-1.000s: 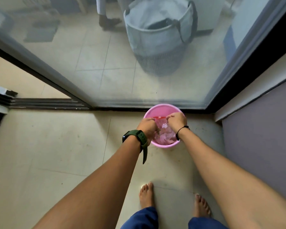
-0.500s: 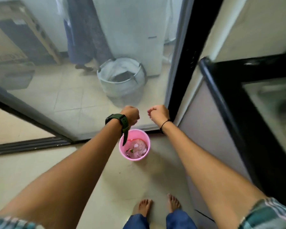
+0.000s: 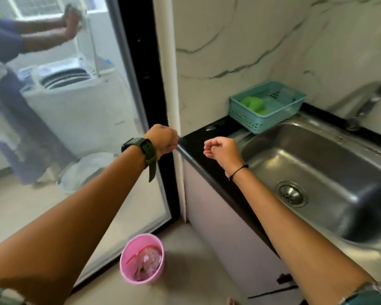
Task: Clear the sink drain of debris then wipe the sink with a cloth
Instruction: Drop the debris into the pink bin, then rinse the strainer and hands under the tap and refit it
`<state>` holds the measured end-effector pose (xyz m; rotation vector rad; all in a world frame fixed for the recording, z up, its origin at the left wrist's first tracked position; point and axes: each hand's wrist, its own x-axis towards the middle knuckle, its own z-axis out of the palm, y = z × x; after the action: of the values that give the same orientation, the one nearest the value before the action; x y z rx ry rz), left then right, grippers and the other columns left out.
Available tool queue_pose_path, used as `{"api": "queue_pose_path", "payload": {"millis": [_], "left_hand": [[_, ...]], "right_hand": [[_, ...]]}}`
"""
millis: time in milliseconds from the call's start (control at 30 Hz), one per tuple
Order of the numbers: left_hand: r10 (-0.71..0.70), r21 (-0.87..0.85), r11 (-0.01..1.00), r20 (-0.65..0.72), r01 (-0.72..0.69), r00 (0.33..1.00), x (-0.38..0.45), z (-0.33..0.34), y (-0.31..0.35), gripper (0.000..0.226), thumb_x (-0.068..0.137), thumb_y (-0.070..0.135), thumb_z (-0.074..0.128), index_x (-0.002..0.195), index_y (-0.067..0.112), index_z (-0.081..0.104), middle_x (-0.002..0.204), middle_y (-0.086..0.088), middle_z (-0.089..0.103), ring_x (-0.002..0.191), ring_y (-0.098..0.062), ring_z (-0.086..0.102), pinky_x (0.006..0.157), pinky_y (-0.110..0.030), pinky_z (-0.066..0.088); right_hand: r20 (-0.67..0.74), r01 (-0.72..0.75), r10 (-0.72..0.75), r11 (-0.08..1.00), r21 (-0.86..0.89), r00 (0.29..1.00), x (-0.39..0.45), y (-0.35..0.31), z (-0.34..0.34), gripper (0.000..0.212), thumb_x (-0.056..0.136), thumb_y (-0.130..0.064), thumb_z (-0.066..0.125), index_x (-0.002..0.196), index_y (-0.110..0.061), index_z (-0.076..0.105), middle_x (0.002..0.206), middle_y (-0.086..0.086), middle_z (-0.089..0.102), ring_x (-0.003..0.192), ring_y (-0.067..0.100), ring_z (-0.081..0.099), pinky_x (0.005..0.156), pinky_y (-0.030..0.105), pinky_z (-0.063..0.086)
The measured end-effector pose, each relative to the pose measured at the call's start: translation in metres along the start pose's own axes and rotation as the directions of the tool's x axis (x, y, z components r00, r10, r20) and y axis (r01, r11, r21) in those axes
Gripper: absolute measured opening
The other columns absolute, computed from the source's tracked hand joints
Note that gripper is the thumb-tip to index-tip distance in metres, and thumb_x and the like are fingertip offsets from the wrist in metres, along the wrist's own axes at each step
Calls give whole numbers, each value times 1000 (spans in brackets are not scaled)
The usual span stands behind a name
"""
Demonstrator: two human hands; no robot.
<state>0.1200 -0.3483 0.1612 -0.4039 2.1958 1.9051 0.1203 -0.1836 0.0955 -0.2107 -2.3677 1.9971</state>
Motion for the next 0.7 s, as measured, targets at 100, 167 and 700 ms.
{"api": "queue_pose_path", "payload": {"millis": [100, 167, 700], "left_hand": [[0, 29, 1000, 88, -2, 996, 11, 49, 14, 23, 89, 1, 45, 70, 10, 54, 71, -6, 53, 65, -14, 53, 63, -22, 48], [10, 30, 999, 145, -15, 989, 19, 84, 22, 24, 90, 5, 44, 69, 11, 53, 70, -6, 54, 66, -14, 52, 66, -22, 47], [-20, 270, 949, 570, -164, 821, 0, 330, 42, 25, 88, -4, 43, 70, 11, 51, 73, -5, 54, 65, -13, 52, 63, -20, 43]], "right_hand": [[-111, -8, 8, 1000, 0, 994, 6, 4, -42, 32, 80, 16, 36, 89, 7, 65, 80, 16, 63, 61, 12, 59, 56, 13, 54], [-162, -7, 6, 1000, -7, 987, 9, 7, -71, 31, 81, 16, 36, 89, 9, 65, 79, 16, 63, 60, 13, 59, 61, 19, 55], [-541, -80, 57, 997, -19, 839, -11, 47, -300, 29, 86, 10, 42, 90, -5, 67, 88, 16, 66, 72, 15, 64, 70, 20, 56]]}}
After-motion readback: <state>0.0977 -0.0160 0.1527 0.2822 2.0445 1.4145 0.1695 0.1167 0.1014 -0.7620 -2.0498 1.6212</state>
